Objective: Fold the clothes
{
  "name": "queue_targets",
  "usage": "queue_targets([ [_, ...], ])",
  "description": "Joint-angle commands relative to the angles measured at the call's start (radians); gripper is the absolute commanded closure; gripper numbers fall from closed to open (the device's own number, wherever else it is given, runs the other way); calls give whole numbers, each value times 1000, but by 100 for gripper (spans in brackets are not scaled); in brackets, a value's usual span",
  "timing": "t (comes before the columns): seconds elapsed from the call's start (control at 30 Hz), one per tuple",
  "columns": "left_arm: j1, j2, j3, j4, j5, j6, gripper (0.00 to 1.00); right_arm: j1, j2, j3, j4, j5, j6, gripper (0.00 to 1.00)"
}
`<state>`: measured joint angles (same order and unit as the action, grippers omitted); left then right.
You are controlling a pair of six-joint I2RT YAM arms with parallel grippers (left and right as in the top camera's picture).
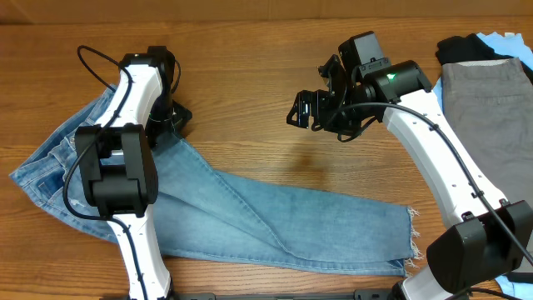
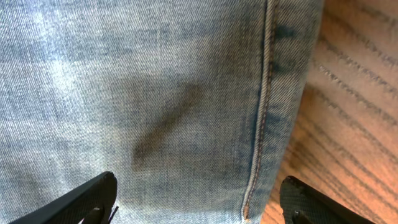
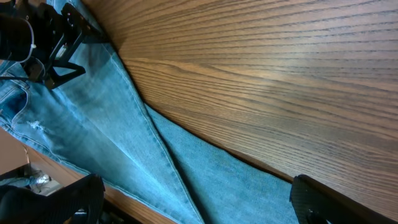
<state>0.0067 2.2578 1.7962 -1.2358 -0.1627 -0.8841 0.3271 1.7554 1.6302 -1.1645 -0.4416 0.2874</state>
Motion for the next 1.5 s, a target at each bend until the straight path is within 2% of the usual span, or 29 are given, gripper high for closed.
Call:
queue_targets([
  [0.0,2,17,11,16,-40,1,12,-1,-1,-2,3,-5,-6,0],
  [0.53,6,44,11,14,-74,16,12,-1,-1,-2,5,-5,-6,0],
  [0.6,6,44,11,8,-78,17,17,-1,-1,-2,6,-5,-6,0],
  [0.67,7,44,11,-9,-85,17,32,-1,-1,-2,6,-5,-6,0],
  [0.73,7,44,11,-22,-97,16,42,-1,-1,-2,6,-5,-5,0],
  [0.8,7,43,14,-43,-119,16,62,-1,-1,-2,6,-5,-6,0],
  [0.87,7,39,14,-60,-149,16,77,-1,-1,-2,6,-5,-6,0],
  [0.97,8,32,16,-94,-193,11,93,-1,-1,-2,6,-5,-6,0],
  [1.3,64,24,174,-419,-266,-106,96,-1,0,-2,6,-5,-6,0],
  [1.47,92,-21,230,-455,-243,-58,96,-1,9,-2,-38,-5,-6,0],
])
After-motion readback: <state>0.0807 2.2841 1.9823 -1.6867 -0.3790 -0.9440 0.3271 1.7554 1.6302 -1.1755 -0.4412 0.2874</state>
